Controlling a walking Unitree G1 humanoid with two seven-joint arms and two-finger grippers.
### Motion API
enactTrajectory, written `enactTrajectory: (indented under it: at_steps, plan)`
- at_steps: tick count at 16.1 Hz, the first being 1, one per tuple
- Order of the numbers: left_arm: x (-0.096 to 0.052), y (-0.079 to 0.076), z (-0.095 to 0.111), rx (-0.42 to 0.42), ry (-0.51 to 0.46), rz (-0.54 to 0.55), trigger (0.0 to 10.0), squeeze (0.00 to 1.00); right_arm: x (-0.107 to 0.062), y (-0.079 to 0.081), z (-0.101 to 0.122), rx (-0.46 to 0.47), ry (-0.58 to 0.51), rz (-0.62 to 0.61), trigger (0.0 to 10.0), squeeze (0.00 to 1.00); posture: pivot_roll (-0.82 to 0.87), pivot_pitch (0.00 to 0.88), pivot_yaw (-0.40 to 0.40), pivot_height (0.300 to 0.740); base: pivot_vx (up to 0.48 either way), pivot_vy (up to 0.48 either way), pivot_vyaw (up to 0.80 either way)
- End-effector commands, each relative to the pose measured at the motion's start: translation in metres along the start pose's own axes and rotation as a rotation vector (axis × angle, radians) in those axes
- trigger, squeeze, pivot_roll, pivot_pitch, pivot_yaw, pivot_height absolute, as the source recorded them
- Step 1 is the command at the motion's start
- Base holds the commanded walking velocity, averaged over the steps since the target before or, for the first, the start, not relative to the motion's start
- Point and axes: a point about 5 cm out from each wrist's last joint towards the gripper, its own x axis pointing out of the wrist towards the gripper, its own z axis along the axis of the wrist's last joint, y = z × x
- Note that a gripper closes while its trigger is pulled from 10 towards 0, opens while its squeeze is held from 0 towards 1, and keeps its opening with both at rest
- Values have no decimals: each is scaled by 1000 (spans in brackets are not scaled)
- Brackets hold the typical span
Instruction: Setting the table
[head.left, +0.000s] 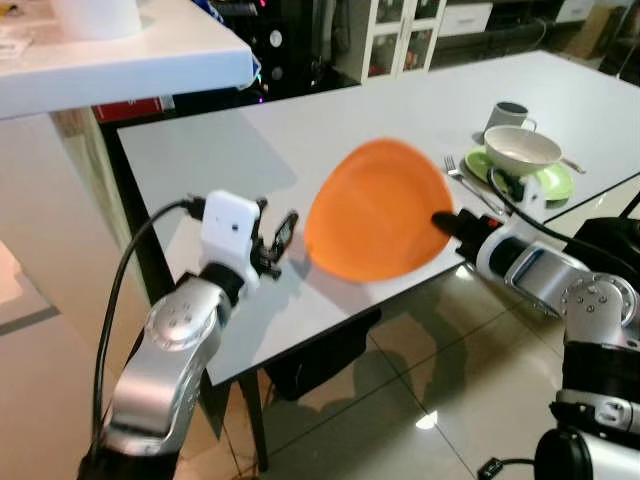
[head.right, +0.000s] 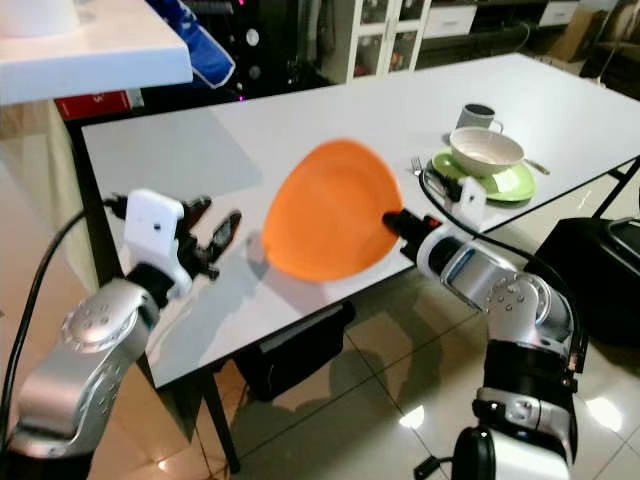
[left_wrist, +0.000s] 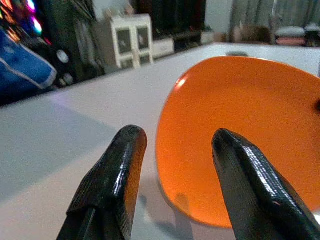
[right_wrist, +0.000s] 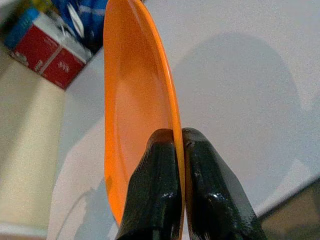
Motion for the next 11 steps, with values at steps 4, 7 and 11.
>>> enactTrajectory:
  at_steps: [4,7,11]
  plan:
    - [-10,-20,-3,-53,72,-203,10000,0,14,-6,3,73,14,13,10000,0,45,0,-31,740,0,0,0]
    - [-15,-23,-5,-54,111,-251,10000,0,26,-6,2,93,12,6,10000,0,51,0,-27,740,0,0,0]
    - [-22,-19,-4,-53,139,-247,10000,0,45,-11,-1,168,-3,-22,10000,0,69,21,-30,740,0,0,0]
